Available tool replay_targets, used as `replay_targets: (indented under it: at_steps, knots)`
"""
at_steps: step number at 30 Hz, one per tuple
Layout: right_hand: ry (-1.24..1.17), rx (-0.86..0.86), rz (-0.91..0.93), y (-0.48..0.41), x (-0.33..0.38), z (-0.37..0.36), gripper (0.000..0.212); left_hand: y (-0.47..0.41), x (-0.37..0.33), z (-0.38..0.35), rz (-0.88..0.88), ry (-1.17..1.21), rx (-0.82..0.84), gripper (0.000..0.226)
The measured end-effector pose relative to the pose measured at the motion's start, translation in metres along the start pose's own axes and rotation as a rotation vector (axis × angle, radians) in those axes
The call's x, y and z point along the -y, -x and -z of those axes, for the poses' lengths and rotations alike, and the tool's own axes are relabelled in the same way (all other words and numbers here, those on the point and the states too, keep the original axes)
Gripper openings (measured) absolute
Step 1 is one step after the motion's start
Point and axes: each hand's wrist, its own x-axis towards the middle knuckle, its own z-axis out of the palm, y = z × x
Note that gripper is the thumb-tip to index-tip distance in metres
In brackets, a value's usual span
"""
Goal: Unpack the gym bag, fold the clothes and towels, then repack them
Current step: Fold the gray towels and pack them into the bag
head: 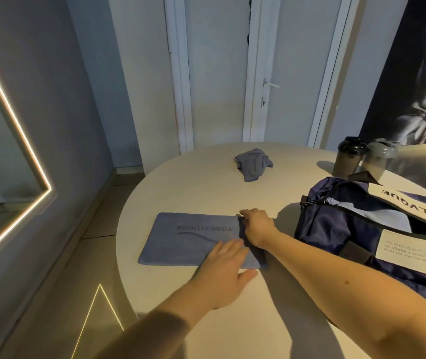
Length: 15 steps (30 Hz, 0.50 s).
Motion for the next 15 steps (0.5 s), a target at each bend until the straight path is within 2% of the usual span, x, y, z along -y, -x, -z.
replay_targets:
  at_steps: [2,4,7,9,11,15]
  knots:
    - [0.011,-0.007,-0.042,0.003,0.001,0.004,0.039,0.009,-0.009,-0.008,-0.017,-0.04,0.059,0.093]
    - [-0.027,-0.003,-0.085,0.009,0.0,0.006,0.038,0.02,-0.009,-0.013,-0.02,-0.062,0.063,0.1]
    - [-0.204,0.009,-0.144,0.031,-0.002,0.014,0.031,0.045,-0.007,-0.013,-0.004,-0.08,0.049,0.078]
    - [-0.323,0.026,-0.161,0.055,0.0,0.02,0.018,0.066,-0.01,-0.011,0.017,-0.042,0.032,0.071]
    - [-0.436,0.051,-0.187,0.081,0.001,0.023,0.007,0.087,-0.015,-0.004,0.048,0.02,0.028,0.076]
    - [-0.763,0.128,-0.261,0.134,-0.001,0.021,0.02,0.125,-0.023,0.004,0.031,0.094,0.031,0.087]
